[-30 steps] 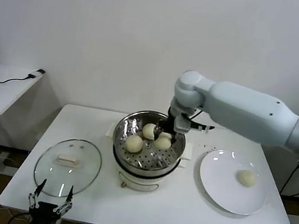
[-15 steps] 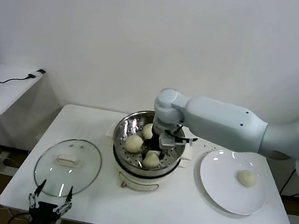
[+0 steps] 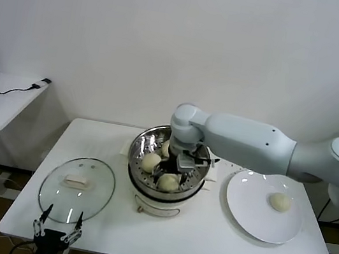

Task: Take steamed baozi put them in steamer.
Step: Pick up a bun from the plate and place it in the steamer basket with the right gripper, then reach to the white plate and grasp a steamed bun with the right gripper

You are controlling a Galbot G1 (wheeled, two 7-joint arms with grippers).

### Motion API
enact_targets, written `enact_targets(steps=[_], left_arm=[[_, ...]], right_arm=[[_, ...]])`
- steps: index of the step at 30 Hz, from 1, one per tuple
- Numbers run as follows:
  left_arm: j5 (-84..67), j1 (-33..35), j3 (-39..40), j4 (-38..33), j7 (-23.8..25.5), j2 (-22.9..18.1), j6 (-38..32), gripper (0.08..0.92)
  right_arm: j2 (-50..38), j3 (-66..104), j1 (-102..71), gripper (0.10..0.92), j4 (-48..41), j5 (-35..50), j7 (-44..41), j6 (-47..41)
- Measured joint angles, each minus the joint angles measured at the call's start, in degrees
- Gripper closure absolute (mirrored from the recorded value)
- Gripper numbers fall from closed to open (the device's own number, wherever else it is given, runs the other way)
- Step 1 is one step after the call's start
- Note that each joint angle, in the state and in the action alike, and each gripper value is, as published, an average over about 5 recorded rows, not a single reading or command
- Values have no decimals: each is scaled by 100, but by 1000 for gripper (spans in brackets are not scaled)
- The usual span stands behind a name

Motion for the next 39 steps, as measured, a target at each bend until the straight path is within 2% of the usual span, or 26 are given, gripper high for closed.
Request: enact_targets(steps=[7,12,18,26,32,39], left_arm=[[2,20,10,-27,0,0,-1,177],[10,49,41,-29,-1,0,-25,177],[15,62,52,-93,0,0,-45,177],[27,85,61,-201,2,2,-43,177],[36,147,55,-243,1,1,-40,177],[100,181,94,-242,0,-17,-36,177]], right_arm=[[-209,129,266,203,-143,153,-83,20],[-498,33,659,203,-460,620,-65,-314],[-1040,-342,1086,203,-870,1580,72,-1423],[-2143,-498,1061,203,-953,2654,-8,-3164],[-3004,145,209,203,-1069,2593,-133,-3877],[-3465,1471,-1192,203,-1528,1727,-297,-3965]])
